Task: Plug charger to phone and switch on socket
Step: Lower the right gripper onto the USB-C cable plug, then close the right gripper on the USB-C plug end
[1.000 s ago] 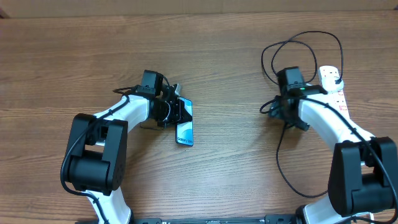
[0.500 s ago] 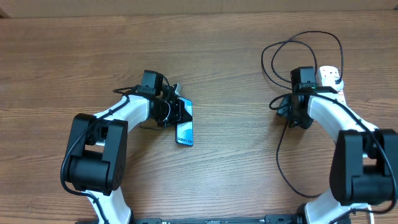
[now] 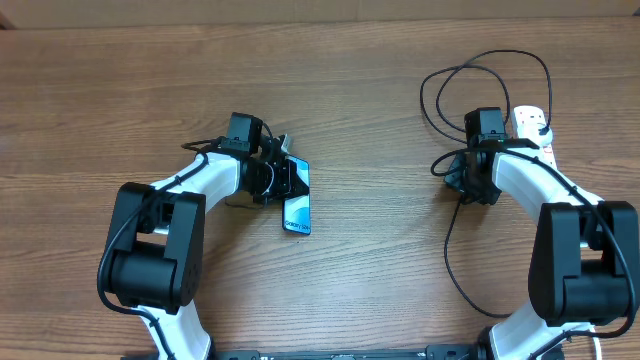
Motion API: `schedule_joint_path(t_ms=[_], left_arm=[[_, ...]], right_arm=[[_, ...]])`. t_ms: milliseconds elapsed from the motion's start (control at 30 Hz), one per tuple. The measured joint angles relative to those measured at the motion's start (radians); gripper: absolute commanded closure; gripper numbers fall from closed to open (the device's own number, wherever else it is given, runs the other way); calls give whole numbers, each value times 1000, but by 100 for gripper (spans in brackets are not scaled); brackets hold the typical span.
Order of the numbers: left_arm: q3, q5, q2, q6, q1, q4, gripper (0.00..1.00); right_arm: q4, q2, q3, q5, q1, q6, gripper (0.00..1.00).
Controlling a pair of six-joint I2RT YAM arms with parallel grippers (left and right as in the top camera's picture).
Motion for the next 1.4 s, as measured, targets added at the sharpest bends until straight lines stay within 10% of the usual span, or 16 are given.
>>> schedule_joint_path(t_ms=[300,1400], left_arm=[[0,0,0,0,0,0,96],[0,-2,0,0,0,1,95]], right_arm=[[10,3,0,-19,2,-3,96],[-23,7,4,-270,290,-330,95]])
